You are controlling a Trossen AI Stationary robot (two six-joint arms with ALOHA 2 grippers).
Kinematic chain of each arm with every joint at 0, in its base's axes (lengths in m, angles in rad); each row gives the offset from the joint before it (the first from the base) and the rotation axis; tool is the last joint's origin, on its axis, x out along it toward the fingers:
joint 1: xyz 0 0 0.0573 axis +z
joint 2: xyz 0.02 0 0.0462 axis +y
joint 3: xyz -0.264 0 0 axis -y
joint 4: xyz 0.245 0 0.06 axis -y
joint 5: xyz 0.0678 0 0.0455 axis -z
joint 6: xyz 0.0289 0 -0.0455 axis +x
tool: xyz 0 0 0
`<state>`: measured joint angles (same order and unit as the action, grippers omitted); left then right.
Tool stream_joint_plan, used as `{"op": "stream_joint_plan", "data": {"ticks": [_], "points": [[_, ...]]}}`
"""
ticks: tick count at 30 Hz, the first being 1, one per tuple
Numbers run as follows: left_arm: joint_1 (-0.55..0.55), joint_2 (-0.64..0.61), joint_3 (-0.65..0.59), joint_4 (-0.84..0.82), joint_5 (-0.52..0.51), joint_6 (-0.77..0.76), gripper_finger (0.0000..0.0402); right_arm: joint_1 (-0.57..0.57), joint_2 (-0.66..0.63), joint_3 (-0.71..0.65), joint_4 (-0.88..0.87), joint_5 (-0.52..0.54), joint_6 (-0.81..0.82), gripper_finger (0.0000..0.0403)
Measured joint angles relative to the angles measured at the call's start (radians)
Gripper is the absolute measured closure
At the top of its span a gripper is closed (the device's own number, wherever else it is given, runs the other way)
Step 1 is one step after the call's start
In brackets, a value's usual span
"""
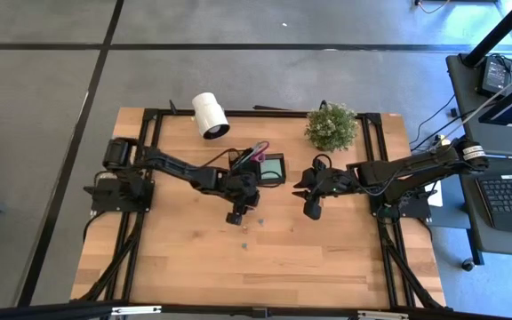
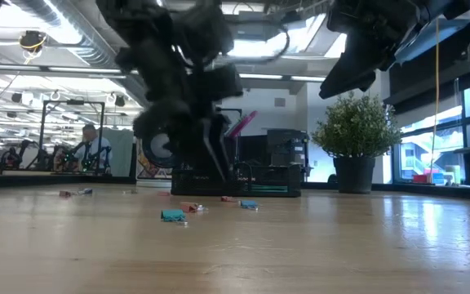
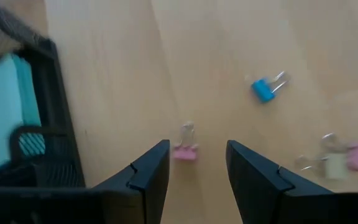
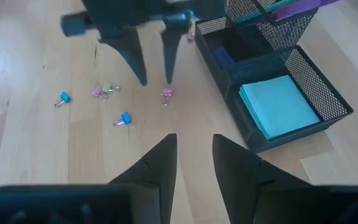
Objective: Pick and place office supplies into organizer
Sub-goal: Put the pink binder clip into the black desk organizer
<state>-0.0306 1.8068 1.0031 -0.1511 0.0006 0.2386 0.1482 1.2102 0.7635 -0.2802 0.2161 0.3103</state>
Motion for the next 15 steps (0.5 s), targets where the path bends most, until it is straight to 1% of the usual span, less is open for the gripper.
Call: {"op": "stream_joint_plan", "data": {"ticks": [4, 9, 15], "points": [[0.029, 0.043, 0.000, 0.005, -0.001, 0.003, 0.0250, 0.000, 0.000, 0.000, 0.000, 0.000, 0.000, 0.0296], [0.062, 0.060, 0.000, 0.018, 0.006, 0.016, 0.0253, 0.000, 0.000, 0.000, 0.000, 0.000, 0.000, 0.0296], [0.087, 0.060, 0.000, 0.018, 0.144, 0.022, 0.0253, 0.000, 0.000, 0.000, 0.000, 0.000, 0.000, 0.0296]]}}
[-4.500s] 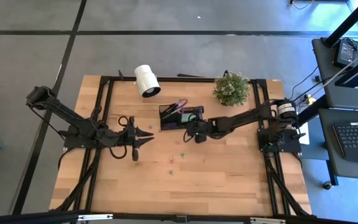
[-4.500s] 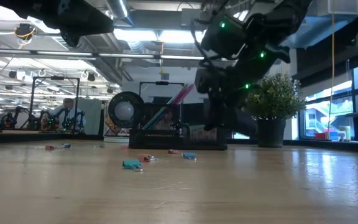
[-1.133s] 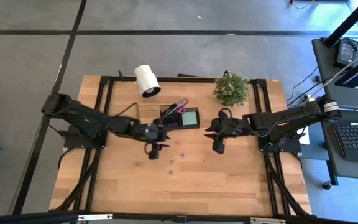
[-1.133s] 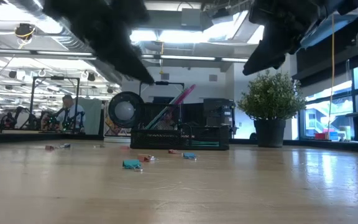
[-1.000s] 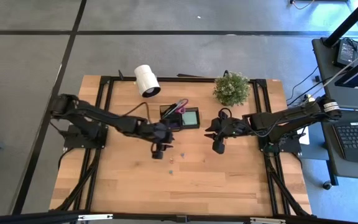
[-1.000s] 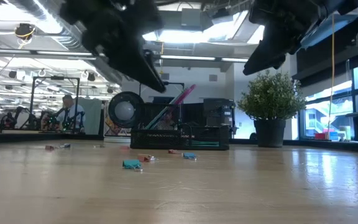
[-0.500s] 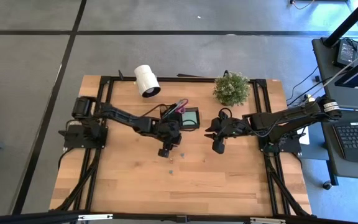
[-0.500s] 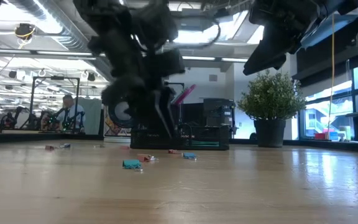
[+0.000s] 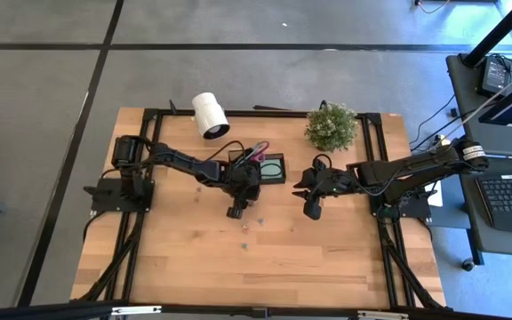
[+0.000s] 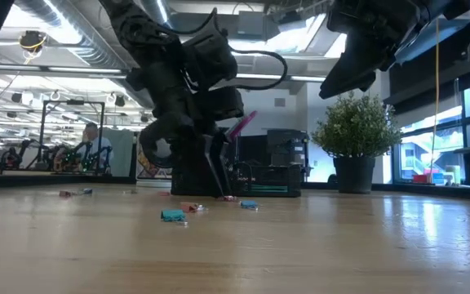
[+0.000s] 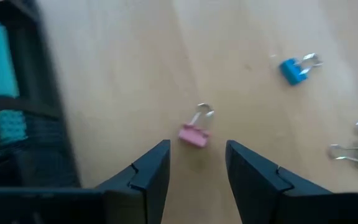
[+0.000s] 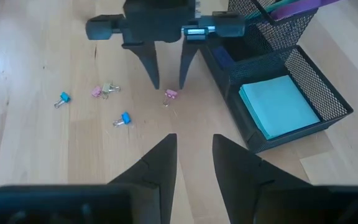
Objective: Pick and place office supplies into organizer
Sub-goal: Put the pink binder clip into the black desk organizer
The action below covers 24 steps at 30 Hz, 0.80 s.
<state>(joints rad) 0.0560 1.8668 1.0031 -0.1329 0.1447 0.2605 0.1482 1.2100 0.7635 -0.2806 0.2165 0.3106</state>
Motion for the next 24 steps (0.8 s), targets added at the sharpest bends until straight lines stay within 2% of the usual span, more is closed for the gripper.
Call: {"op": "stream_joint_plan", "data": {"ticks": [8, 13, 20, 24], "points": [[-0.017, 0.000, 0.000, 0.001, -0.017, 0.031, 0.0254, 0.000, 0.000, 0.000, 0.000, 0.000, 0.000, 0.0296], [-0.014, 0.000, 0.000, 0.002, -0.064, 0.034, 0.0252, 0.000, 0.000, 0.000, 0.000, 0.000, 0.002, 0.0296], [-0.015, 0.008, 0.000, 0.013, -0.054, 0.069, 0.0252, 0.000, 0.000, 0.000, 0.000, 0.000, 0.003, 0.0296], [-0.012, 0.035, 0.002, 0.046, -0.012, 0.066, 0.0252, 0.000, 0.000, 0.000, 0.000, 0.000, 0.005, 0.0296]]}}
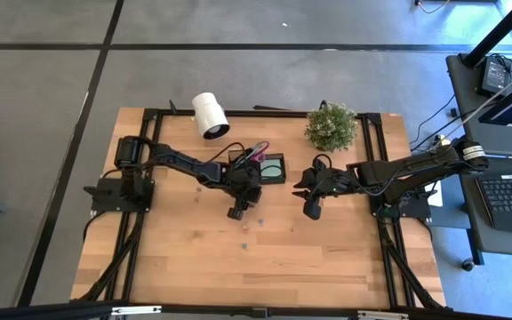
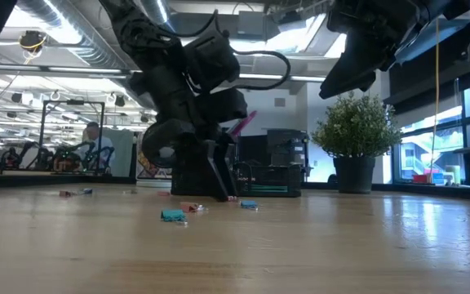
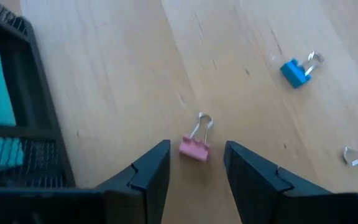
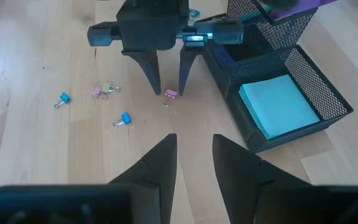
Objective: Pick and place office supplies into organizer
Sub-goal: Put the pink binder clip into the black desk organizer
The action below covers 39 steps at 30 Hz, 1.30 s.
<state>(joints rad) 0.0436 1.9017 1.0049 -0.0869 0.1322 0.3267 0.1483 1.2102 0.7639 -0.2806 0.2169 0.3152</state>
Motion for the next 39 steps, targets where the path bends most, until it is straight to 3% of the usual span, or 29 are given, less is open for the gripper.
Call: {"op": "stream_joint_plan", "data": {"ticks": [18, 39], "points": [[-0.003, 0.019, 0.001, -0.037, 0.012, -0.015, 0.0261, 0.000, 0.000, 0.000, -0.001, 0.000, 0.019, 0.0296], [-0.016, 0.020, -0.003, -0.026, 0.011, -0.052, 0.0316, 0.000, 0.000, 0.000, -0.001, 0.000, 0.017, 0.0296]]}}
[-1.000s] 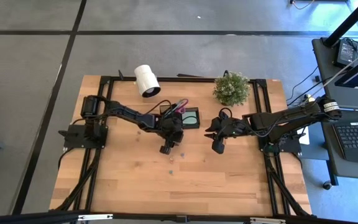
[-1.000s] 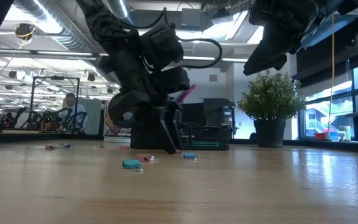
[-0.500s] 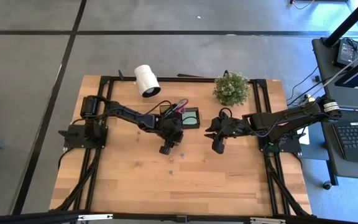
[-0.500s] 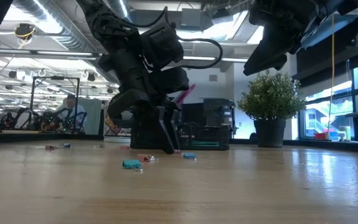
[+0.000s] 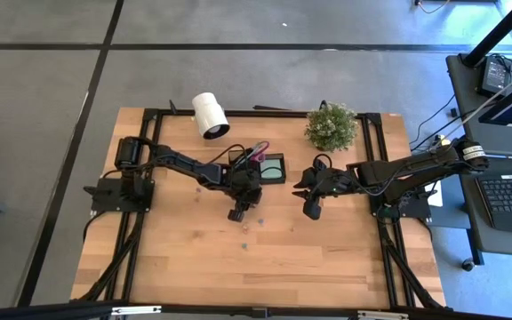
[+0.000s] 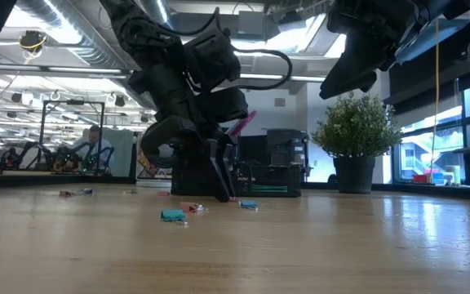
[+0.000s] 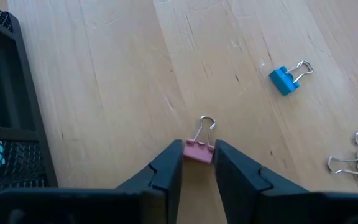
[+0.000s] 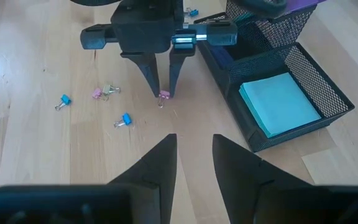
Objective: Pick and place office supplies into organizer
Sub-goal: Put the pink binder clip into the black desk organizer
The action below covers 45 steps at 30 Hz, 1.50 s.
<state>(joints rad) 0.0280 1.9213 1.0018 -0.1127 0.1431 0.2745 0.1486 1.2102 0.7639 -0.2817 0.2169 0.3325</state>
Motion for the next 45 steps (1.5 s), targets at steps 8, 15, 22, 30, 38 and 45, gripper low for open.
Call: {"op": "stream_joint_plan", "data": {"ticks": [8, 15, 22, 30, 38, 45], "points": [[0.000, 0.000, -0.001, 0.033, 0.002, 0.000, 0.0338, 0.000, 0.000, 0.000, 0.000, 0.000, 0.003, 0.0296], [0.000, -0.006, -0.001, 0.033, 0.002, -0.013, 0.0339, 0.000, 0.000, 0.000, 0.000, 0.000, 0.003, 0.0296], [-0.003, -0.108, -0.006, -0.028, 0.005, -0.093, 0.0340, 0.000, 0.000, 0.000, -0.001, 0.000, 0.000, 0.0296], [0.003, -0.238, -0.002, -0.153, -0.320, -0.089, 0.0340, 0.000, 0.000, 0.000, 0.000, 0.000, -0.027, 0.0296], [0.017, -0.218, -0.002, -0.200, -0.445, -0.105, 0.0341, 0.000, 0.000, 0.000, 0.001, 0.000, -0.027, 0.0296], [0.032, -0.203, -0.002, -0.204, -0.449, -0.141, 0.0340, 0.000, 0.000, 0.000, 0.001, 0.000, -0.027, 0.0296]]}}
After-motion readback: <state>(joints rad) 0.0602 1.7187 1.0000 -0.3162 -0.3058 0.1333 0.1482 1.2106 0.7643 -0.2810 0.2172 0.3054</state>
